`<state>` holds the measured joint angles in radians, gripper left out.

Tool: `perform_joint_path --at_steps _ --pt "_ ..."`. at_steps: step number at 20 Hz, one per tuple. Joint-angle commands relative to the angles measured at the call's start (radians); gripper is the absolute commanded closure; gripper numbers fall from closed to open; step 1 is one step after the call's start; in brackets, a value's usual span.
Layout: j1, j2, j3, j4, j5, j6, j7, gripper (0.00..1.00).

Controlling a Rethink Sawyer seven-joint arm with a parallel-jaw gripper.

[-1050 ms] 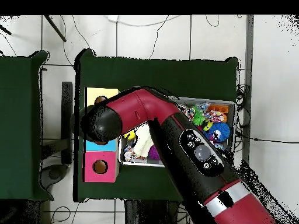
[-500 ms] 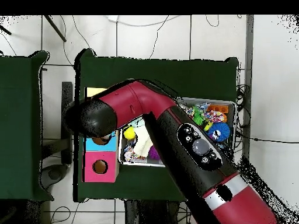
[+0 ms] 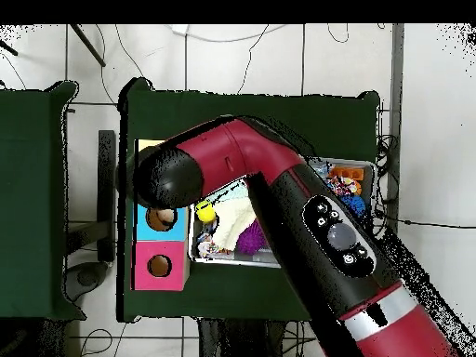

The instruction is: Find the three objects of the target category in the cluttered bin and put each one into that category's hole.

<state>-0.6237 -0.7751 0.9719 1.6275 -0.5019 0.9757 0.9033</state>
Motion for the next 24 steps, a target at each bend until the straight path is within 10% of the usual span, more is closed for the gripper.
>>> perform_joint_path --at_steps 1,24 --pt "-0.07 -0.056 -0.003 -0.07 -0.13 0.179 -0.411 1.0" --pt "-0.239 -0.046 0.137 0.048 -0.04 0.094 -0.493 1.0"
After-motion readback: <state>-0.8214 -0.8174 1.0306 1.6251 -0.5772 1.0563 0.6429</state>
